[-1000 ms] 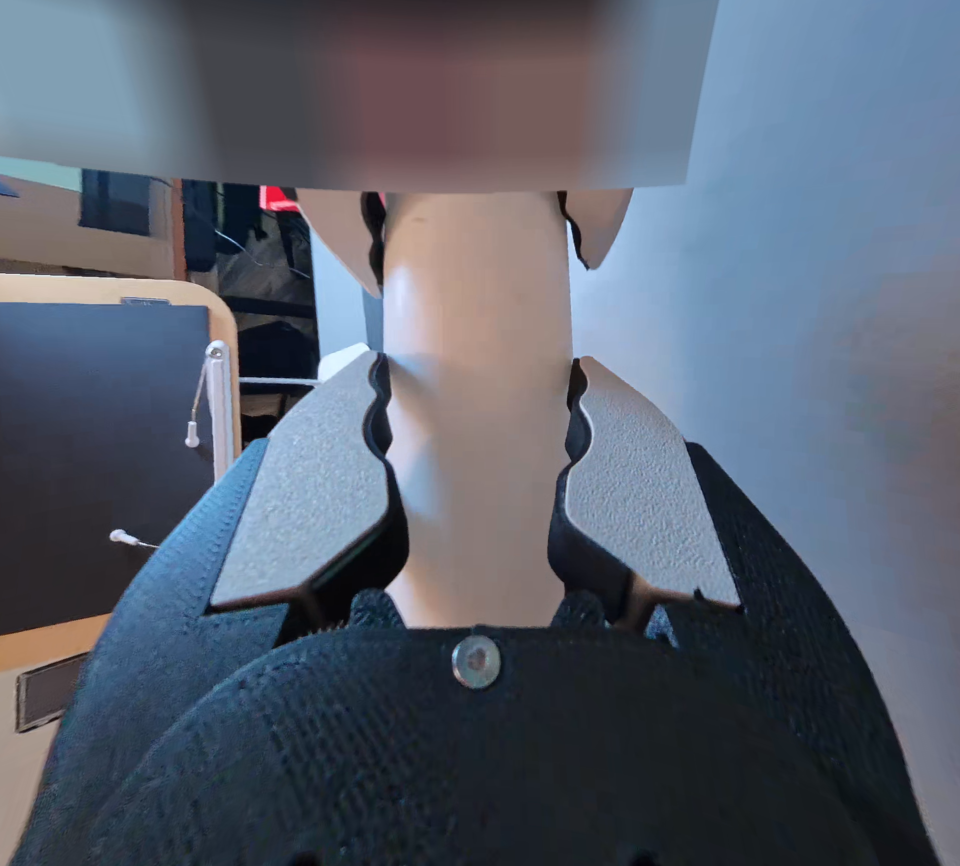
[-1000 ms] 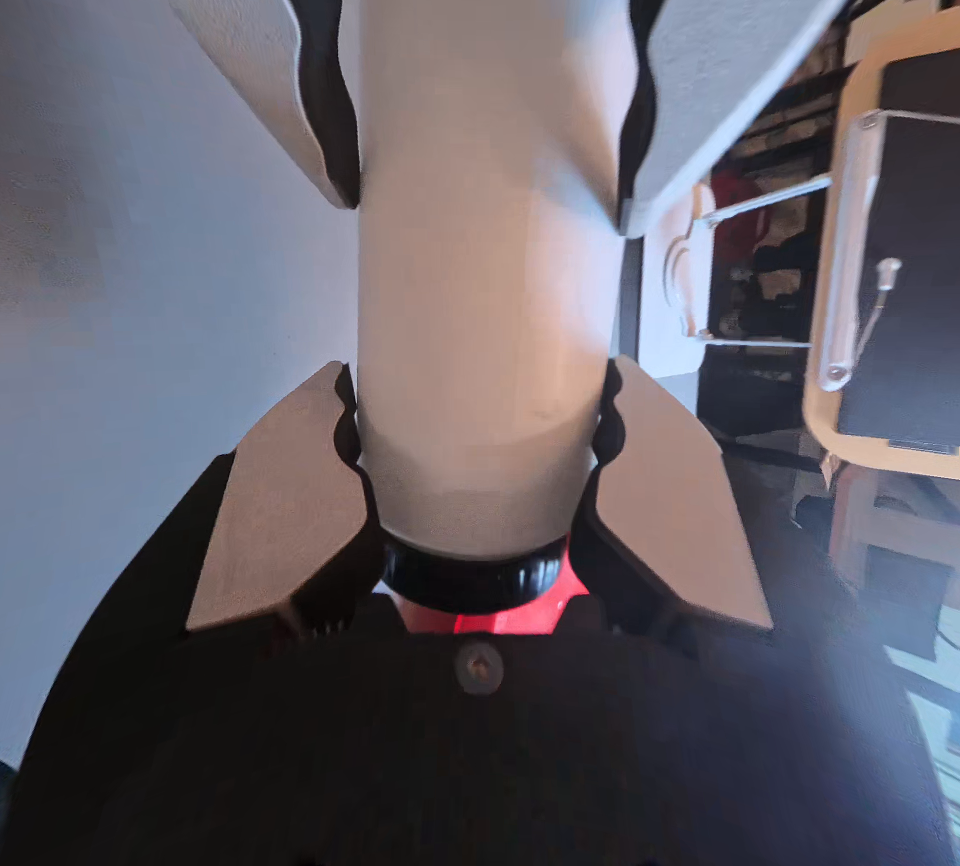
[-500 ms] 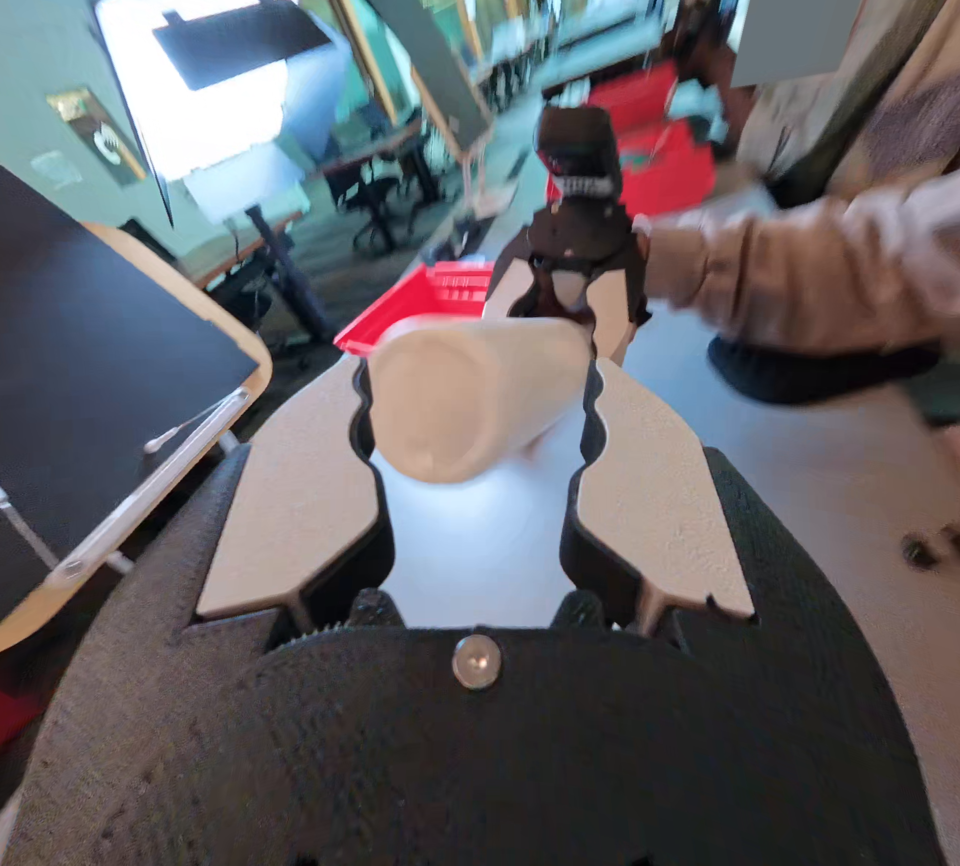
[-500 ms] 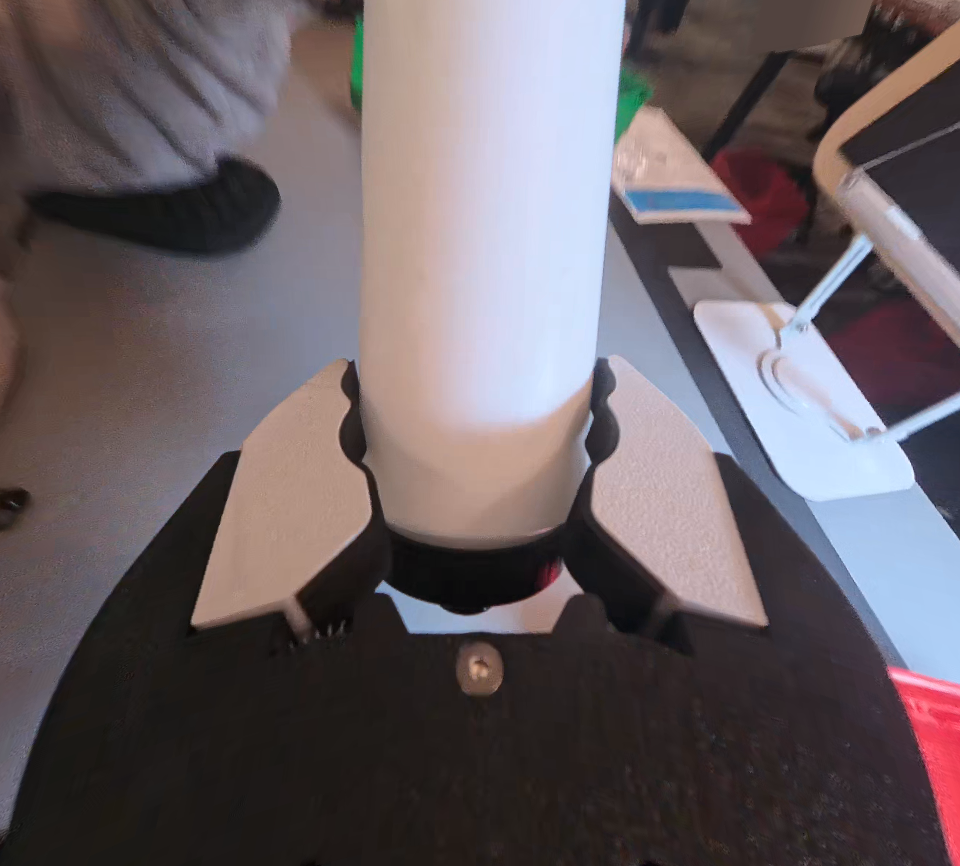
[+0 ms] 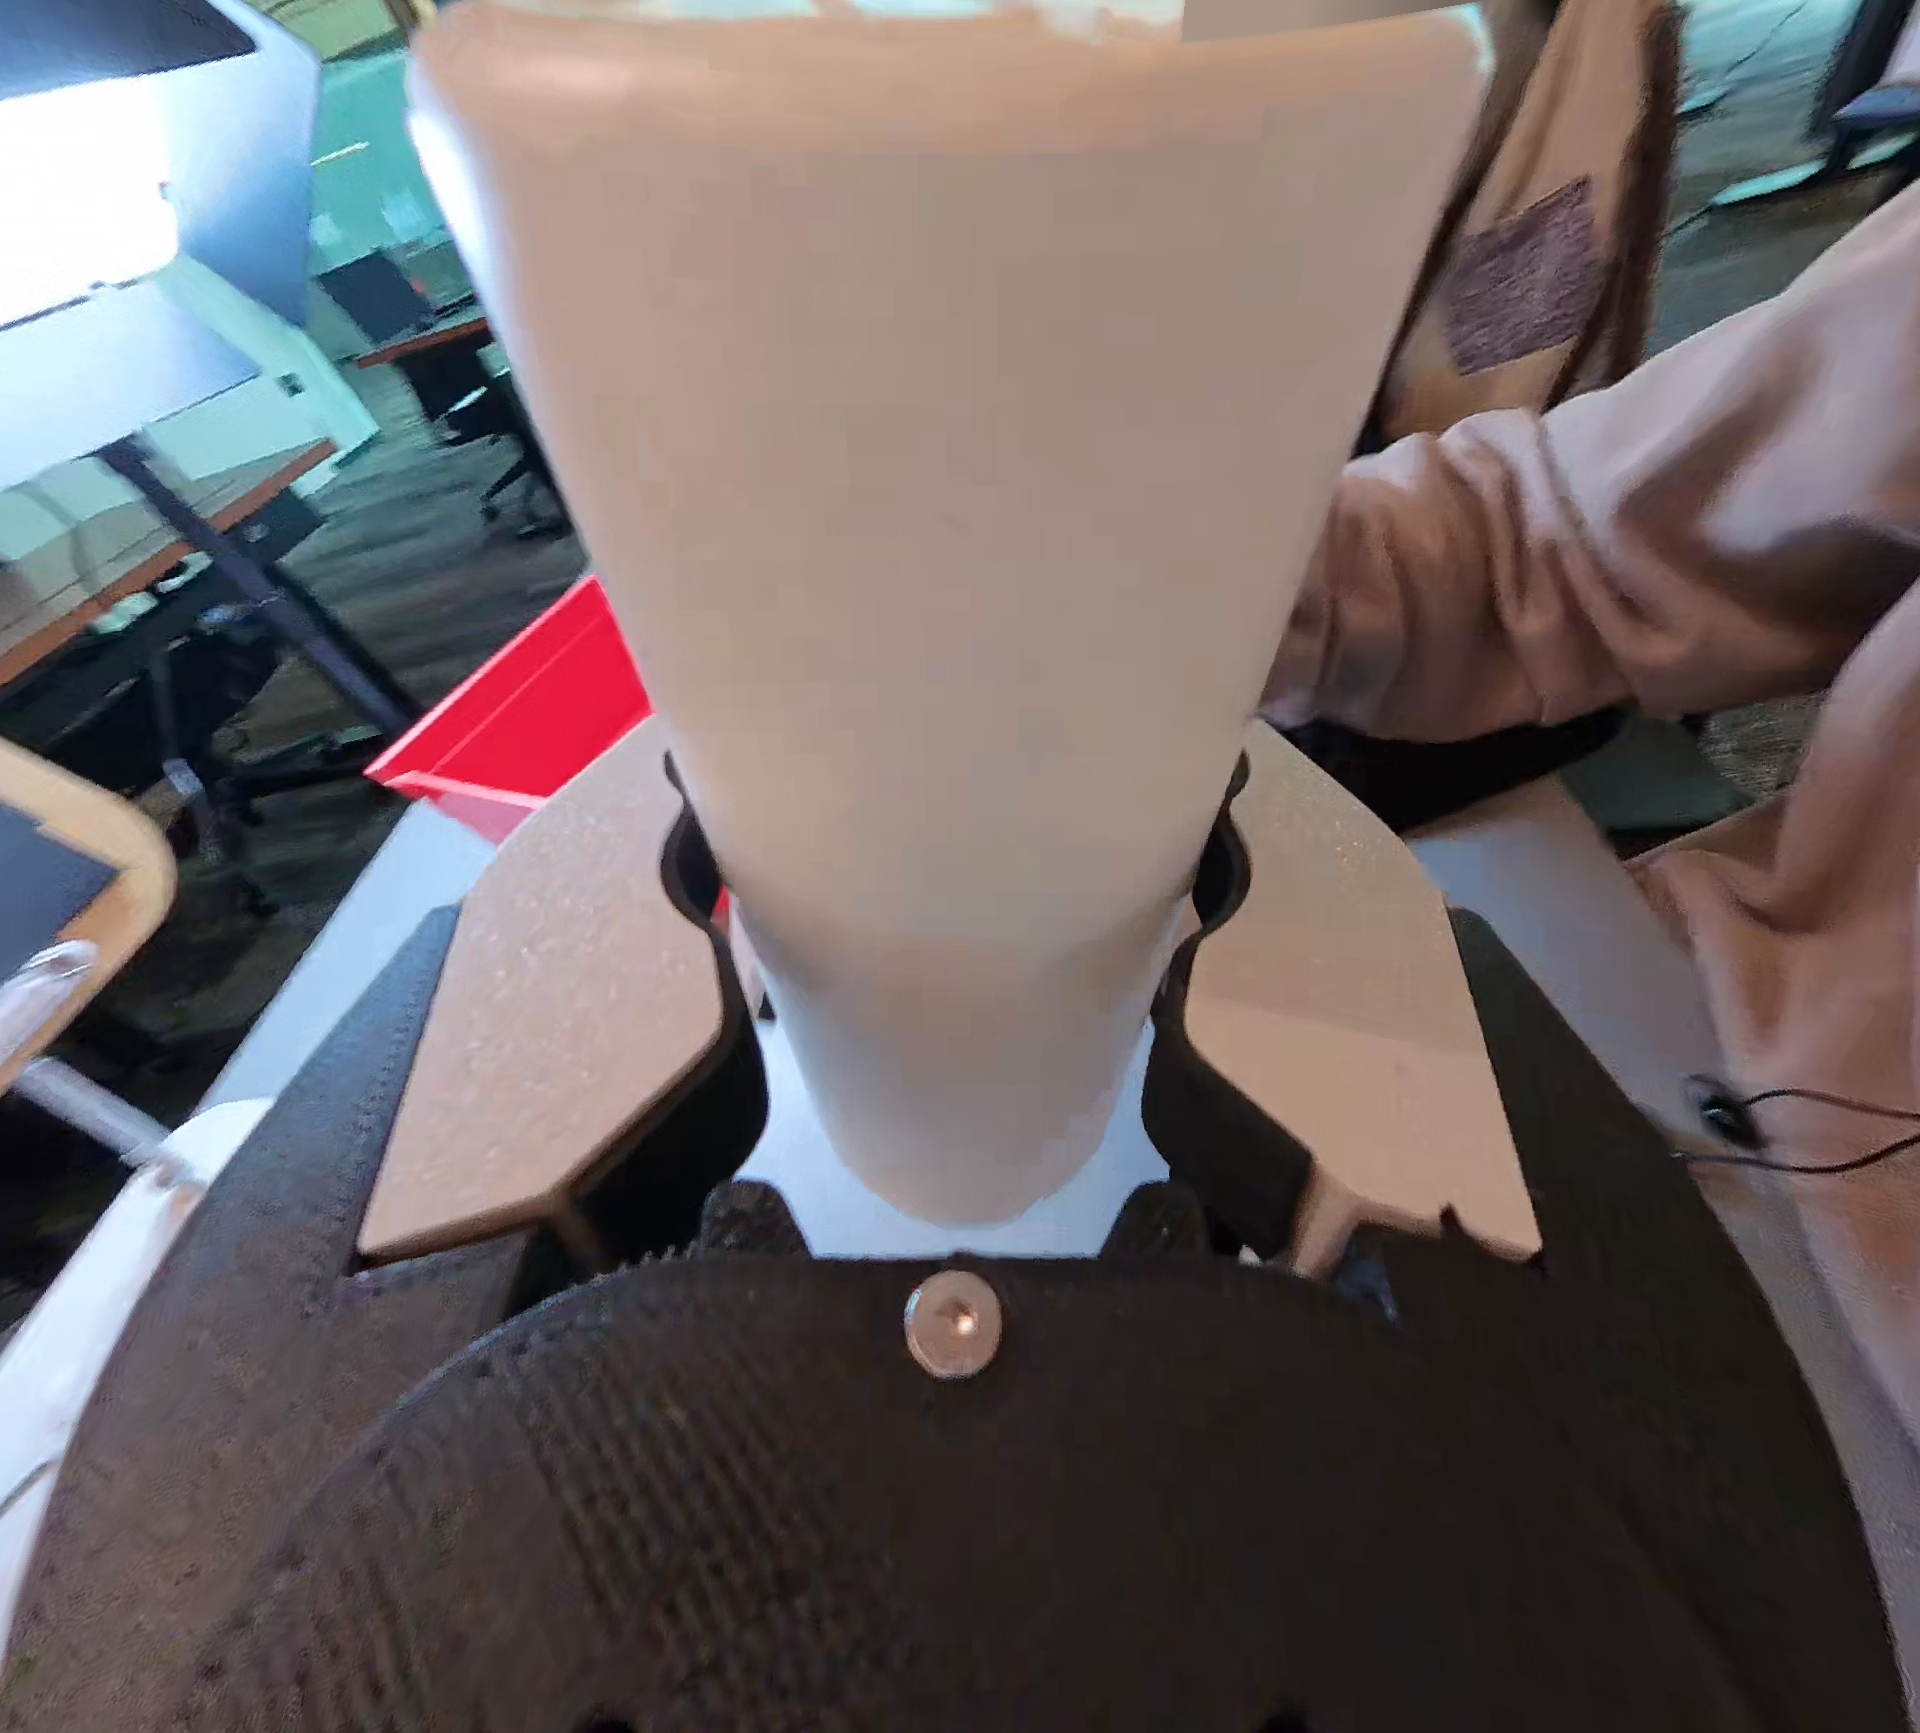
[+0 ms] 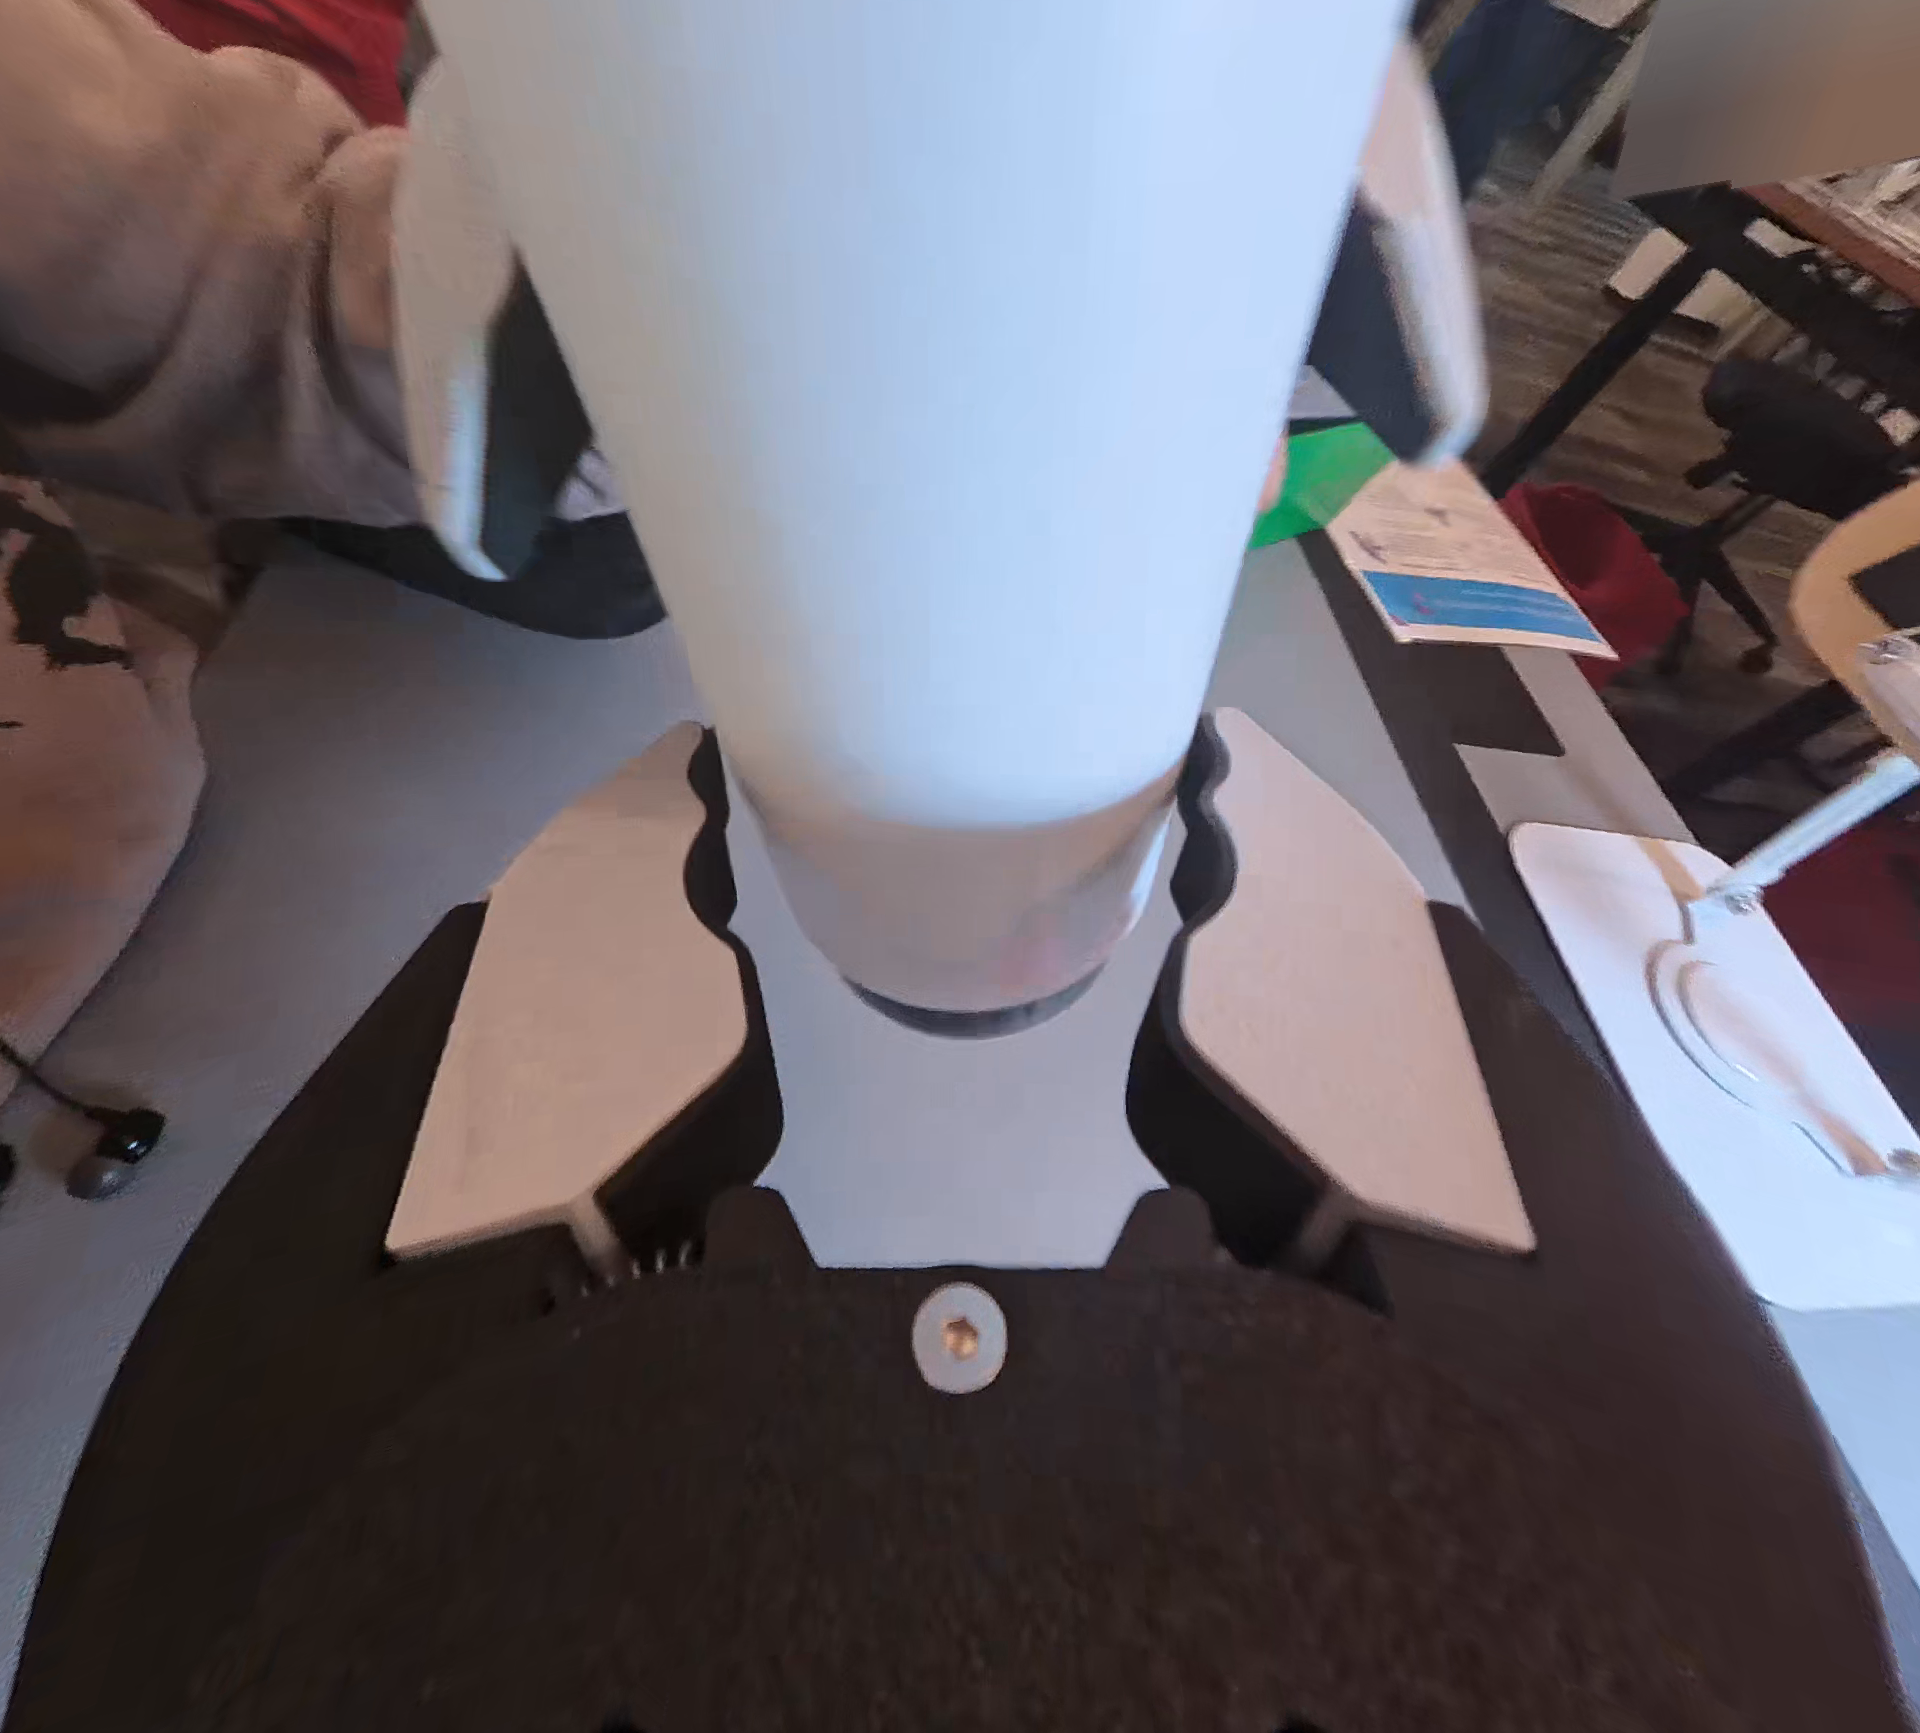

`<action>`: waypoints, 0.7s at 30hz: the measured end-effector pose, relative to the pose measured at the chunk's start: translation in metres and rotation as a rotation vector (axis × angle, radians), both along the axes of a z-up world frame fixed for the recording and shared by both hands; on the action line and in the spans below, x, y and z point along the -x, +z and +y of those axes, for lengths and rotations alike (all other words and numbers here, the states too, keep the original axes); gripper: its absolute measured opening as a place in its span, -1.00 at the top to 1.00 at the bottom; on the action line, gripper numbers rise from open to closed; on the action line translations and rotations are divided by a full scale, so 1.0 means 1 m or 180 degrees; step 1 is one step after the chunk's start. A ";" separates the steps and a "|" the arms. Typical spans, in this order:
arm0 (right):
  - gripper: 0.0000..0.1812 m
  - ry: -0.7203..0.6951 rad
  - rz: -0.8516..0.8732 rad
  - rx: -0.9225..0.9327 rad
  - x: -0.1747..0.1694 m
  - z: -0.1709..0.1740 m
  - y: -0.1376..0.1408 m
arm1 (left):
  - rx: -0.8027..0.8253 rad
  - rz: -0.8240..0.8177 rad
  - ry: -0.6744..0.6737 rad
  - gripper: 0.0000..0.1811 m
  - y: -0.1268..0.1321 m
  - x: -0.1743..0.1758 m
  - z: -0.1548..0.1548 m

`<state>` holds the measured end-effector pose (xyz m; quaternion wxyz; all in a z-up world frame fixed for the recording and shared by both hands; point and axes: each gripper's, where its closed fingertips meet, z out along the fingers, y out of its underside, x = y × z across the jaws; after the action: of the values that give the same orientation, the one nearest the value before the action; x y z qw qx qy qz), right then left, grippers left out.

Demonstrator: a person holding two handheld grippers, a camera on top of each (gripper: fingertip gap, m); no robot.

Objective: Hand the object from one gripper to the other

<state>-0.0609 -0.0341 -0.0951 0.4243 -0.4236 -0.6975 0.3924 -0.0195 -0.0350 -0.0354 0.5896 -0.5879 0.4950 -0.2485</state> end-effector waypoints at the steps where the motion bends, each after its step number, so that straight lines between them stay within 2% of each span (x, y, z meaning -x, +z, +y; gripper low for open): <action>1: 0.03 -0.0030 0.0110 0.0070 -0.005 0.005 0.009 | -0.0093 0.0124 0.0167 -0.02 -0.001 0.007 0.006; 3: 0.00 -0.0135 0.0319 0.0186 -0.018 0.018 0.032 | -0.0262 0.0425 0.0536 -0.01 -0.006 0.024 0.020; 6: -0.01 -0.0304 0.0644 0.0061 -0.038 0.024 0.068 | -0.0457 0.0872 0.0969 -0.01 -0.019 0.043 0.039; 9: -0.02 -0.0561 0.0709 -0.0481 -0.044 0.016 0.087 | -0.0589 0.1288 0.1209 -0.01 -0.038 0.049 0.054; 12: -0.05 -0.0837 0.0341 -0.1258 -0.035 0.012 0.070 | -0.0698 0.1568 0.1182 -0.01 -0.054 0.040 0.056; 14: 0.02 -0.0767 0.0008 -0.1466 -0.024 0.007 0.045 | -0.0838 0.1774 0.1113 -0.02 -0.063 0.032 0.054; 16: 0.05 -0.0705 0.0000 -0.1575 -0.018 0.006 0.036 | -0.0936 0.2040 0.1235 -0.02 -0.070 0.038 0.058; 19: 0.05 -0.0801 0.0142 -0.1567 -0.018 0.009 0.044 | -0.0999 0.1723 0.1198 0.00 -0.060 0.040 0.060; 21: 0.05 -0.0951 0.0257 -0.1725 -0.020 0.014 0.053 | -0.0791 0.1410 0.1189 0.01 -0.052 0.046 0.061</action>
<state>-0.0409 -0.0197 -0.0418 0.6021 -0.3769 -0.6894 0.1419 -0.0659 0.0262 -0.0872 0.5701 -0.6320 0.5214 0.0607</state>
